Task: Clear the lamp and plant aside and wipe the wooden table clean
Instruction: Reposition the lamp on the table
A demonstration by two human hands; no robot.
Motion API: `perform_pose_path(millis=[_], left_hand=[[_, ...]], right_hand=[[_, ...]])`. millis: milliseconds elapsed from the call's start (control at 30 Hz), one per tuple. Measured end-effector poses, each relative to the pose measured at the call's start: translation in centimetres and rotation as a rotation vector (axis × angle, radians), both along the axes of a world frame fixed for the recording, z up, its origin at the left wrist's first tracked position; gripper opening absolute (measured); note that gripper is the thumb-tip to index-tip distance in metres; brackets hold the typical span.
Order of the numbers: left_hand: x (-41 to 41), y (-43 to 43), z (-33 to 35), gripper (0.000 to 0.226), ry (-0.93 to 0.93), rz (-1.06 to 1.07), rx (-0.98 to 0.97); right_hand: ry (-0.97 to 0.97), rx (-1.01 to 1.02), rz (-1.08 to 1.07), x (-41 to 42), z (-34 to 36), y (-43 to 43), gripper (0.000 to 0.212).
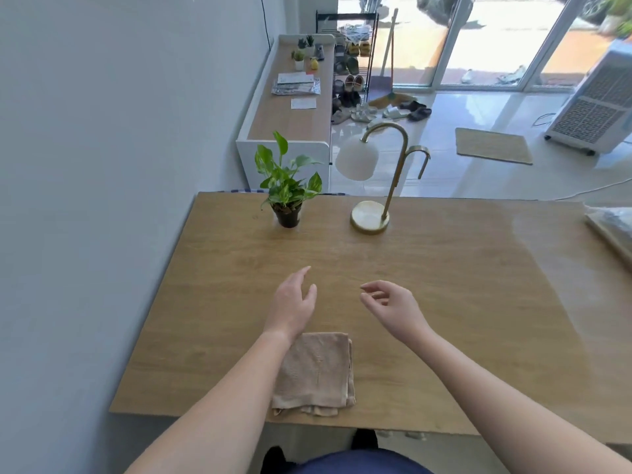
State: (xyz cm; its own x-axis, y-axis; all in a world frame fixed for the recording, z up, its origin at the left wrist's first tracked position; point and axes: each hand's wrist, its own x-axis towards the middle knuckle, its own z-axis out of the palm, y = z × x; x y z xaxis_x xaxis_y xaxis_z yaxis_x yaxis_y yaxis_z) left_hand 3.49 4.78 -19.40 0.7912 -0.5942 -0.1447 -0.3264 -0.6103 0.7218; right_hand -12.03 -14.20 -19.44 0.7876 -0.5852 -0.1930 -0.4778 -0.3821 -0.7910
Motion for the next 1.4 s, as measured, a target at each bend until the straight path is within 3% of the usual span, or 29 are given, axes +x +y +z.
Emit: perform_pose_path(millis=[367, 667, 767, 967, 1400], left_hand=[[4.1, -12.4, 8.2, 0.049, -0.186, 0.048, -0.271], [10.5, -21.4, 13.2, 0.048, -0.474, -0.031, -0.328], [12.0, -23.6, 13.6, 0.047, -0.523, -0.073, -0.32], [13.7, -25.1, 13.6, 0.028, -0.577, -0.124, -0.404], [13.0, -23.1, 15.0, 0.02, -0.598, -0.192, -0.395]], right_hand=[[-0.114, 0.03, -0.149, 6.4, 3.0, -10.8, 0.047], [-0.064, 0.083, -0.214, 13.7, 2.2, -17.5, 0.061], [-0.039, 0.079, -0.212, 15.4, 1.4, -18.8, 0.056], [-0.01, -0.019, -0.183, 16.9, 0.1, -20.1, 0.028], [0.063, -0.121, -0.141, 15.6, 0.9, -18.7, 0.03]])
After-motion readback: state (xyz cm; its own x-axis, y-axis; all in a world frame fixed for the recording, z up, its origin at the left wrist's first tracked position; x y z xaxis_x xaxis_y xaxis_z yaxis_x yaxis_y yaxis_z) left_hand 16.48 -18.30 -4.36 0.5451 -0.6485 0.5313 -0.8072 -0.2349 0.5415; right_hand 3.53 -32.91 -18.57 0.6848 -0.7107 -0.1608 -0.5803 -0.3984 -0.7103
